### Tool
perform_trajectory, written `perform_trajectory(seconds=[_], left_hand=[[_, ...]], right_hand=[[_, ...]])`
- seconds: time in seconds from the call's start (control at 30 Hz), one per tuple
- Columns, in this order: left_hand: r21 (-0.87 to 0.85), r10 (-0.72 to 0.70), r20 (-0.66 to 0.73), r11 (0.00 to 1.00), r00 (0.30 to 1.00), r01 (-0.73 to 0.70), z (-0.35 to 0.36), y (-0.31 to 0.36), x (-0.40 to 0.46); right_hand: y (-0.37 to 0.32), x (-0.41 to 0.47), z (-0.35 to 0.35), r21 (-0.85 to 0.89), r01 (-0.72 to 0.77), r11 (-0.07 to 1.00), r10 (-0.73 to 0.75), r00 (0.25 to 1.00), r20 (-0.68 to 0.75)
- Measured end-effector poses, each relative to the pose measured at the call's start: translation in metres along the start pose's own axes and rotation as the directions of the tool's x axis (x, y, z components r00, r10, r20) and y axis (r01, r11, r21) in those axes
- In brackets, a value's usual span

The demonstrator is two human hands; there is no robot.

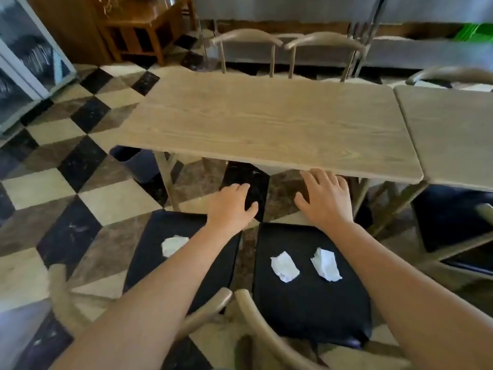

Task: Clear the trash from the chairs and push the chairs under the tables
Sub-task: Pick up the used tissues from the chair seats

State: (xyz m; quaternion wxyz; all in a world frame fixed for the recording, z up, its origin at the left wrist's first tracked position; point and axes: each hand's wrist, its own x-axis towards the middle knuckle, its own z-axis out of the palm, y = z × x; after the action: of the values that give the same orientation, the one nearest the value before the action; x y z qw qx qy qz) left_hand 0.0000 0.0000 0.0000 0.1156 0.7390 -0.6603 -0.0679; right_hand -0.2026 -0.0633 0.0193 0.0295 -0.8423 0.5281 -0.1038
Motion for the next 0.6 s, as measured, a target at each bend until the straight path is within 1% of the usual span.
perform_trajectory(seconds=[0.03, 0.1, 0.2, 0.27, 0.37, 0.53, 0.6], left_hand=[[-0.010, -0.008, 0.042, 1.000, 0.999, 0.008, 0.012, 0.009, -0.002], [-0.037, -0.006, 0.089, 0.999, 0.996, 0.010, 0.047, 0.022, -0.004], [-0.024, -0.035, 0.224, 0.999, 0.974, 0.042, 0.100, 0.042, -0.010], [-0.009, -0.039, 0.278, 0.999, 0.960, 0.044, 0.133, 0.052, -0.010], [0.004, -0.059, 0.379, 0.998, 0.923, 0.063, 0.188, 0.061, -0.008], [-0.010, -0.129, 0.467, 0.989, 0.875, 0.151, 0.274, 0.065, -0.002], [-0.001, -0.141, 0.490, 0.987, 0.860, 0.162, 0.308, 0.062, -0.003]], right_hand=[[0.009, -0.008, 0.008, 0.000, -0.046, 0.999, 0.046, 0.998, 0.036], [0.035, -0.020, 0.035, 0.002, -0.072, 0.997, 0.072, 0.996, 0.048], [0.075, -0.042, 0.077, 0.019, -0.125, 0.992, 0.121, 0.983, 0.136], [0.101, -0.052, 0.101, 0.028, -0.176, 0.984, 0.167, 0.967, 0.194], [0.142, -0.067, 0.149, 0.061, -0.272, 0.960, 0.243, 0.922, 0.302], [0.195, -0.082, 0.221, 0.063, -0.377, 0.924, 0.311, 0.837, 0.450], [0.207, -0.085, 0.251, 0.064, -0.392, 0.918, 0.312, 0.813, 0.492]])
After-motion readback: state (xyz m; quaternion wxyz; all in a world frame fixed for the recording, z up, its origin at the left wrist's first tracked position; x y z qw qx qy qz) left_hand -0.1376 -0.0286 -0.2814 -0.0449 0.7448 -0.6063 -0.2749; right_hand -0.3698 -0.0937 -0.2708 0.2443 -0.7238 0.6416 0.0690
